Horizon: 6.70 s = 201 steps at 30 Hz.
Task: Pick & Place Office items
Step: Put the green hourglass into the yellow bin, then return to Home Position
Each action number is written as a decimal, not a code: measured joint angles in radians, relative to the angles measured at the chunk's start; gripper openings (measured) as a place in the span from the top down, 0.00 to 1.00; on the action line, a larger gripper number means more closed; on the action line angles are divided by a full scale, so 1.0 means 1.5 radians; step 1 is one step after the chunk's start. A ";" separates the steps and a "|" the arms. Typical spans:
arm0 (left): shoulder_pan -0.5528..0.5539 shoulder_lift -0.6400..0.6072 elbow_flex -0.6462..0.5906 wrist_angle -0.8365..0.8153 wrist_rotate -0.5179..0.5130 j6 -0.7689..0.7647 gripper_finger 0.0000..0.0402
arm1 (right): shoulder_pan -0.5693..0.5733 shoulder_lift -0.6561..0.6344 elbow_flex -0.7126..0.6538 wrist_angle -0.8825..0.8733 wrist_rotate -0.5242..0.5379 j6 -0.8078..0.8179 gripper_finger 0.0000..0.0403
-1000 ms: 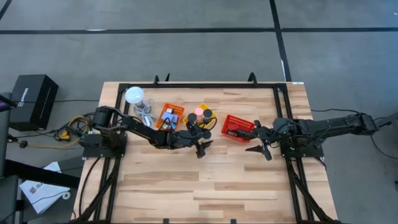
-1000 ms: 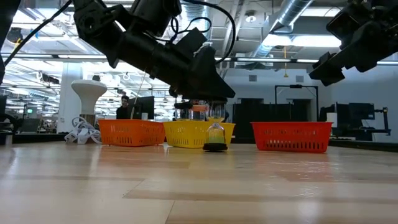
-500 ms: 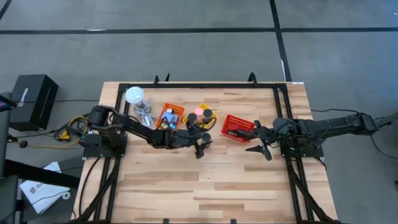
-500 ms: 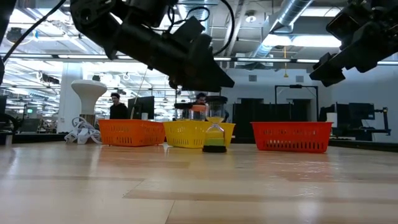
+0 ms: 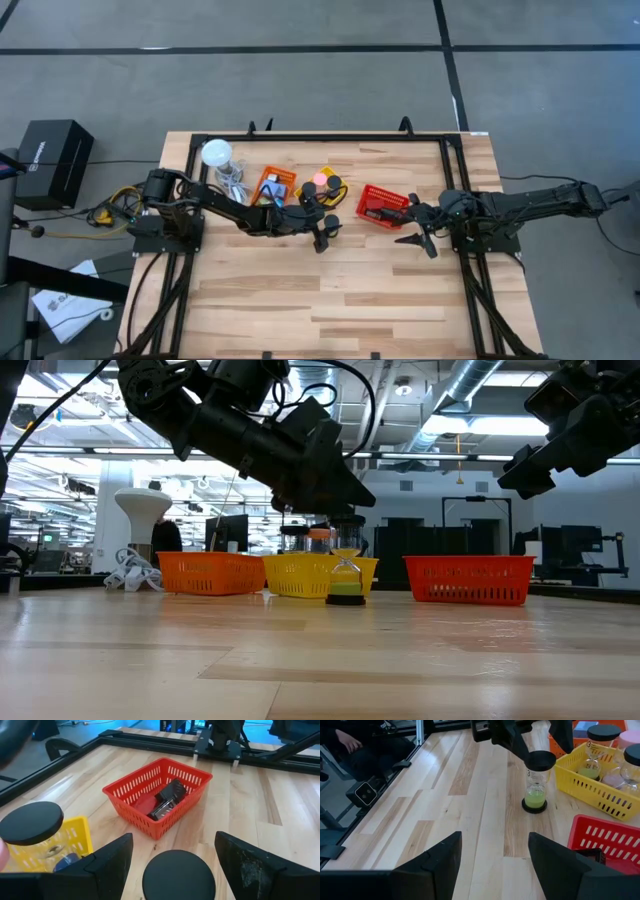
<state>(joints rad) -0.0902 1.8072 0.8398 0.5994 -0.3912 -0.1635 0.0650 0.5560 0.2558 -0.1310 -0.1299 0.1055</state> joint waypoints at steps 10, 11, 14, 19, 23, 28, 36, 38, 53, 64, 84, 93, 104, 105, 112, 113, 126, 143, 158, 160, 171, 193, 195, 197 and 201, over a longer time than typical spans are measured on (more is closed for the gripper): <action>0.001 0.000 0.000 -0.034 0.002 -0.019 0.31 | 0.000 0.000 0.000 0.000 0.000 0.000 0.45; 0.001 0.000 0.000 -0.034 0.001 -0.019 0.31 | 0.000 0.000 0.000 0.000 0.000 0.000 0.45; 0.001 0.000 0.000 -0.039 0.001 -0.019 0.31 | 0.000 0.000 0.000 0.000 0.000 0.000 0.45; 0.001 0.000 0.000 -0.061 0.001 -0.019 0.31 | 0.000 0.000 0.000 0.000 0.000 0.000 0.45; 0.001 0.000 0.000 -0.064 0.001 -0.016 0.31 | 0.000 0.000 0.000 0.000 0.000 0.000 0.45; 0.001 0.000 0.000 -0.071 0.001 -0.015 0.33 | 0.000 0.000 0.000 0.000 0.000 -0.006 0.45; 0.001 0.000 0.000 -0.071 -0.001 -0.017 0.46 | -0.001 0.000 0.000 0.000 0.000 -0.007 0.45; 0.001 0.000 0.000 -0.071 -0.001 -0.017 0.47 | -0.001 0.000 0.000 0.000 0.000 -0.007 0.45; 0.020 -0.127 0.000 -0.087 -0.055 0.004 0.46 | 0.000 0.000 0.000 0.000 0.000 -0.007 0.45; 0.063 -0.141 0.001 -0.168 -0.089 0.011 0.46 | 0.000 0.000 0.000 -0.002 0.000 -0.007 0.45; 0.083 -0.080 0.000 -0.164 -0.083 -0.024 0.34 | 0.000 0.000 0.000 -0.002 0.000 -0.006 0.45; 0.050 -0.242 0.000 -0.245 -0.082 0.008 0.40 | -0.002 0.000 0.000 0.001 0.000 -0.005 0.45; -0.009 -0.519 0.000 -0.464 -0.083 0.024 0.65 | -0.035 -0.094 0.001 0.000 0.000 -0.017 0.45; -0.014 -0.539 0.000 -0.484 -0.083 0.024 0.68 | -0.040 -0.105 0.001 0.003 0.000 -0.026 0.45; -0.030 -0.661 -0.027 -0.533 -0.083 0.090 0.90 | -0.071 -0.187 0.001 -0.022 0.000 -0.041 0.45; -0.030 -0.683 -0.042 -0.535 -0.083 0.103 0.93 | -0.074 -0.198 0.001 -0.027 0.000 -0.041 0.45; -0.031 -0.999 -0.289 -0.503 -0.048 0.076 1.00 | -0.089 -0.281 -0.018 -0.025 0.000 -0.071 0.45; -0.031 -1.200 -0.438 -0.451 0.076 0.143 1.00 | -0.089 -0.281 -0.109 0.088 0.000 -0.053 0.45; -0.031 -1.202 -0.517 -0.380 0.079 0.121 1.00 | -0.087 -0.280 -0.165 0.164 0.000 -0.039 0.45; -0.031 -1.202 -0.528 -0.373 0.079 0.118 0.99 | -0.087 -0.279 -0.165 0.162 0.000 -0.040 0.45; -0.031 -1.165 -0.555 -0.356 0.099 0.048 0.99 | -0.087 -0.279 -0.166 0.157 0.000 -0.040 0.45; -0.031 -1.073 -0.556 -0.349 0.101 0.048 0.99 | -0.087 -0.279 -0.167 0.157 0.000 -0.040 0.45; -0.031 -1.068 -0.556 -0.348 0.101 0.048 0.99 | -0.087 -0.279 -0.167 0.157 0.000 -0.040 0.45; -0.031 -1.064 -0.556 -0.348 0.101 0.048 0.99 | -0.087 -0.279 -0.167 0.157 0.000 -0.040 0.45; -0.031 -1.063 -0.556 -0.348 0.101 0.048 0.99 | -0.087 -0.279 -0.167 0.157 0.000 -0.040 0.45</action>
<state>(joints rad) -0.1371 0.2127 0.0063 0.0776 -0.2394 -0.0910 -0.0658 0.1368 0.0055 0.1047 -0.1299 0.0453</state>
